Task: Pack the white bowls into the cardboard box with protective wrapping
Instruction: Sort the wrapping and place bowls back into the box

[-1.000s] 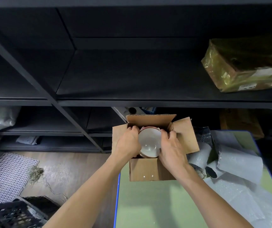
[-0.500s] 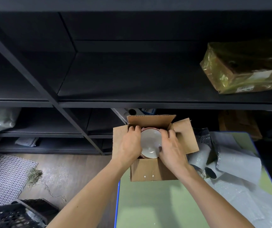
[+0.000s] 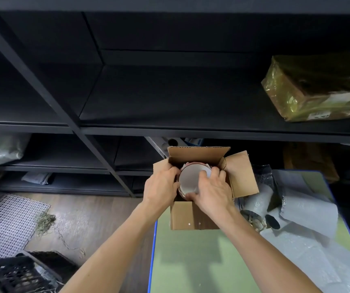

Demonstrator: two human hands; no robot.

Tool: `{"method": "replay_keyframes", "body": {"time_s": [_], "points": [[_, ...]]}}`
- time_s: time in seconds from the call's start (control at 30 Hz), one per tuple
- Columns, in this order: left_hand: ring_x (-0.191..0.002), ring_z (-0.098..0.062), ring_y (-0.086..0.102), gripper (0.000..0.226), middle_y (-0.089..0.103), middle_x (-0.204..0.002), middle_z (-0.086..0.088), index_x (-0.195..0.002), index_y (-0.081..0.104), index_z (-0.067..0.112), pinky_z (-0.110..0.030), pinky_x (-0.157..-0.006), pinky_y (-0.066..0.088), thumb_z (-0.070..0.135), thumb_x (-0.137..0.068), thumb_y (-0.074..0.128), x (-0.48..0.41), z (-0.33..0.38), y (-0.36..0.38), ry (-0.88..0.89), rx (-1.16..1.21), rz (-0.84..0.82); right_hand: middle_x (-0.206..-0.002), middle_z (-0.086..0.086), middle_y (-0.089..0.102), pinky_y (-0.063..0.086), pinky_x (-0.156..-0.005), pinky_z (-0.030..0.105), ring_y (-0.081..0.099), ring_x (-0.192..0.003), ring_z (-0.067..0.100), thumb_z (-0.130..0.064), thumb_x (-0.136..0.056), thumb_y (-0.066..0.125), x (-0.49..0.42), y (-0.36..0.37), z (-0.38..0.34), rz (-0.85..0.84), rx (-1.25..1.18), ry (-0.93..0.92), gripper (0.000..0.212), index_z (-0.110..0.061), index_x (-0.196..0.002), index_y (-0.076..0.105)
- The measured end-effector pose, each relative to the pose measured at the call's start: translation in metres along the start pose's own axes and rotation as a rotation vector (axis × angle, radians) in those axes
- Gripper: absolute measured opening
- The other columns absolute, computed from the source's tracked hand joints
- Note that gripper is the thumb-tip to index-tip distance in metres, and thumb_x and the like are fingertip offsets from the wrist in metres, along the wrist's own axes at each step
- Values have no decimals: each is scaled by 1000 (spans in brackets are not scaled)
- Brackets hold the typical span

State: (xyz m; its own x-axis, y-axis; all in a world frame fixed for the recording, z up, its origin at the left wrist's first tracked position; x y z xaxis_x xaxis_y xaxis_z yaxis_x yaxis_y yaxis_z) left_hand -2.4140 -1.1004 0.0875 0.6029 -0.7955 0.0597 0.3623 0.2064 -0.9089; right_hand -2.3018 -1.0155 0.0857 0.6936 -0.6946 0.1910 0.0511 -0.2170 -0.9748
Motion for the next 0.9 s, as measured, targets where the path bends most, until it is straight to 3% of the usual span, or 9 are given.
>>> {"method": "replay_keyframes", "body": {"time_s": [0.2, 0.33, 0.57, 0.73, 0.9], "points": [[-85, -14, 62, 22, 57, -123, 8, -120, 59, 26, -16, -54, 29, 27, -99, 56, 3, 2, 1, -18, 40, -7, -133, 17, 40, 46, -87, 34, 40, -115, 31, -58, -85, 66, -3, 4, -5, 2, 43, -58, 70, -15, -136, 45], [-83, -17, 63, 19, 50, -132, 7, -117, 59, 27, -23, -61, 39, 31, -98, 55, 5, -1, 4, -25, 78, -23, -134, 16, 39, 45, -89, 33, 39, -116, 31, -57, -84, 66, -4, 4, -3, 1, 33, -59, 70, -17, -138, 46], [-96, -17, 61, 30, 56, -127, 7, -128, 59, 23, -27, -67, 49, 26, -99, 52, 18, 3, 3, 71, 39, -4, -142, 12, 43, 47, -89, 36, 43, -118, 31, -53, -91, 60, 9, 3, 10, 82, -44, -72, 58, -17, -135, 51], [-108, -18, 46, 33, 57, -128, 6, -129, 62, 20, -29, -85, 50, 29, -100, 51, 48, 2, 0, 145, -12, 109, -120, 12, 61, 54, -78, 39, 58, -107, 33, -33, -86, 73, 37, 4, 26, 230, -131, -114, 40, -7, -115, 66], [-119, -22, 47, 29, 51, -135, -2, -122, 65, 19, -40, -90, 52, 28, -96, 55, 70, -4, 9, 184, 35, 155, -125, 6, 59, 53, -91, 37, 56, -112, 26, -26, -87, 73, 67, 4, 35, 278, -152, -173, 39, -7, -119, 64]]}}
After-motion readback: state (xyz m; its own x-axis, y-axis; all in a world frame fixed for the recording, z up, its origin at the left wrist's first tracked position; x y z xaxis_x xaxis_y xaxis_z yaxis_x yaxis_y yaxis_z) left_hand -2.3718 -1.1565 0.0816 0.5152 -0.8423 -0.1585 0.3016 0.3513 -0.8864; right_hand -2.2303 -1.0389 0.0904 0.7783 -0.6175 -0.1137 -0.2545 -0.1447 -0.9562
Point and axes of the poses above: each hand's wrist, its own x-axis away from the middle knuckle, its own y-axis out of the palm, z = x × y, the point moved 7 cm from there along -x, towards the middle knuckle
